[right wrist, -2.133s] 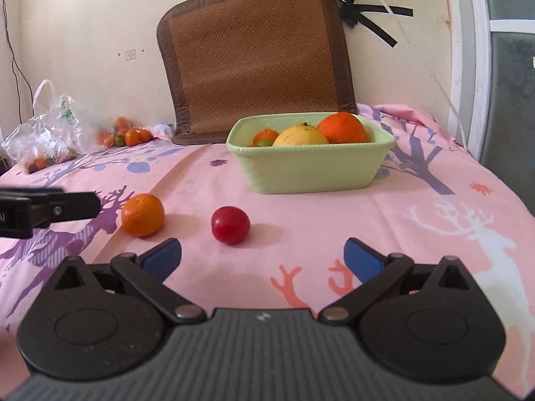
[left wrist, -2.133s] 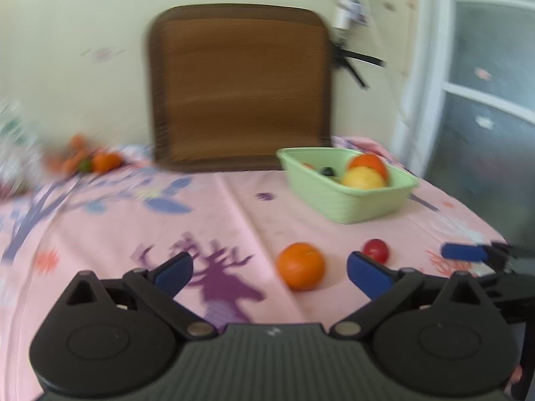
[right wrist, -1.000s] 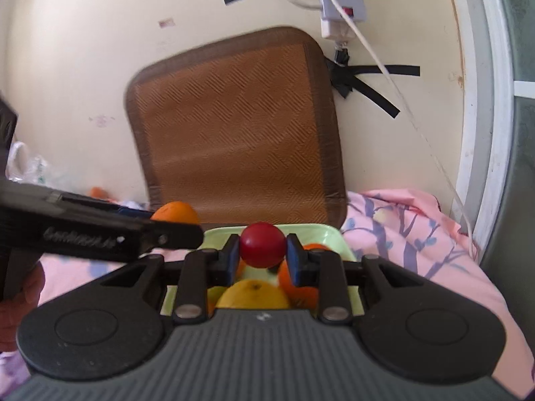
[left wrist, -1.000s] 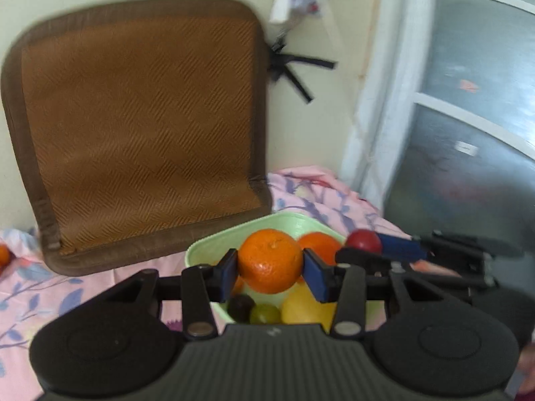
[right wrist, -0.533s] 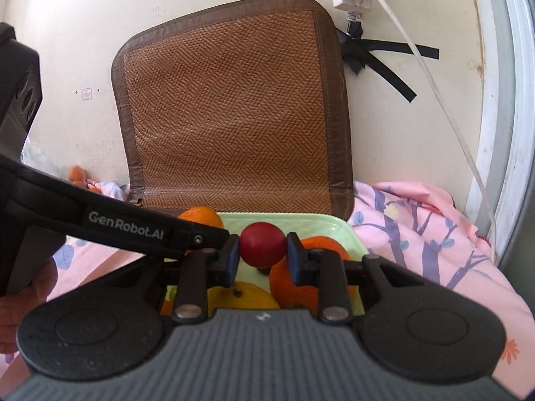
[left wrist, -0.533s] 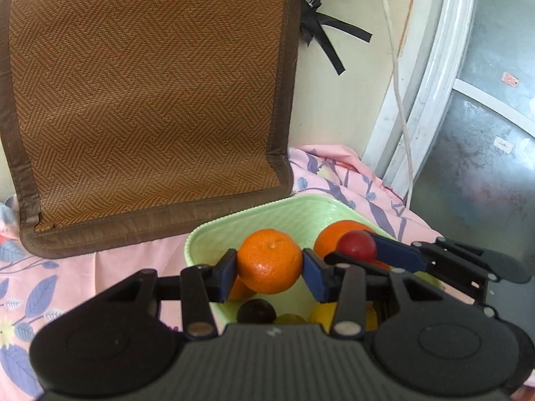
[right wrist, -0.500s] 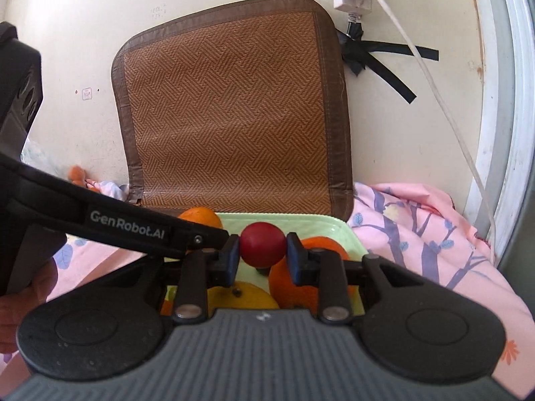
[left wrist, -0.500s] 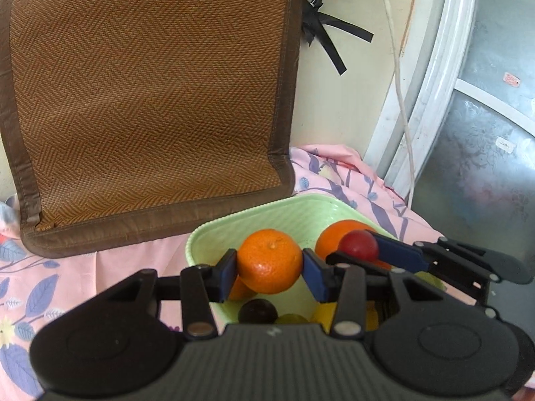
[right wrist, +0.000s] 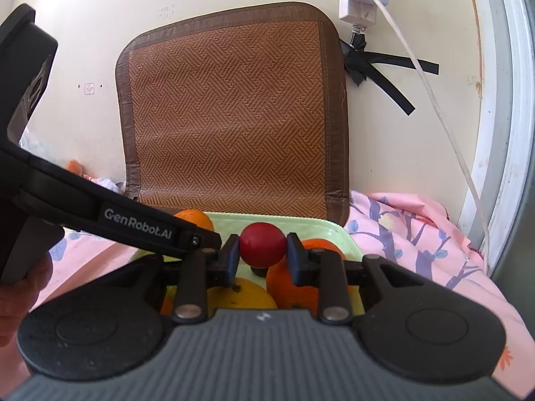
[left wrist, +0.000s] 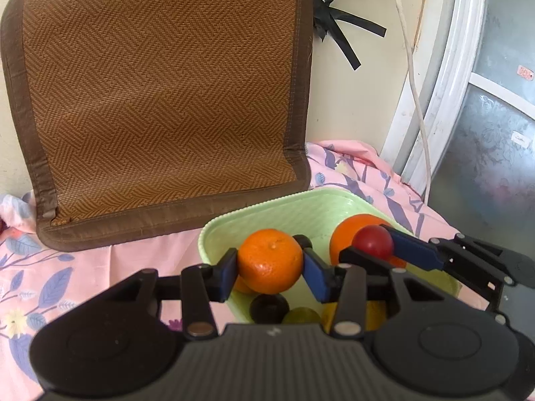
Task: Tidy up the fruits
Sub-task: 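Carry the tangerine and red tomato over the green basket with both grippers, then open both grippers to drop the tangerine and red tomato into the basket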
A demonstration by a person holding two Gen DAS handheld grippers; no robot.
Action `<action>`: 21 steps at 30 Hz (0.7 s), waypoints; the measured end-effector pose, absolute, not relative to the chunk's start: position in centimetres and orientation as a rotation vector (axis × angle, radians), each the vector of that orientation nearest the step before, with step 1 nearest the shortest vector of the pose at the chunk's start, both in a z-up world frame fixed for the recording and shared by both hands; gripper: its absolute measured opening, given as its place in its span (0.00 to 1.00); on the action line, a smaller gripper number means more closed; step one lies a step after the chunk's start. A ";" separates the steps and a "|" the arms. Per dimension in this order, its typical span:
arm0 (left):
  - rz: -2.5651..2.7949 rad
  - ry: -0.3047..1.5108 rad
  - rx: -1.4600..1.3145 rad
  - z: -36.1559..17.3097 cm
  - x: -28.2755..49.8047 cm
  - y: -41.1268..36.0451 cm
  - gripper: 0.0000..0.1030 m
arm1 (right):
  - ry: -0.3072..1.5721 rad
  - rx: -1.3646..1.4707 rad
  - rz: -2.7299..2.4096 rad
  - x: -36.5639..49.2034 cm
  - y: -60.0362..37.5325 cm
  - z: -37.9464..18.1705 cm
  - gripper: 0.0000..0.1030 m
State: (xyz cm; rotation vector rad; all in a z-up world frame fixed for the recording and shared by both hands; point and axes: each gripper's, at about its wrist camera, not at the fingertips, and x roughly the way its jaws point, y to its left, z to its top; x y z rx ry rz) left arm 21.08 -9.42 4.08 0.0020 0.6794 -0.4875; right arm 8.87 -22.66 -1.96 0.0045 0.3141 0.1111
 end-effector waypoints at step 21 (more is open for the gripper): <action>-0.423 0.652 -0.010 5.2 20.0 -9.0 0.61 | 0.254 0.040 0.089 8.0 -23.5 -1.7 0.46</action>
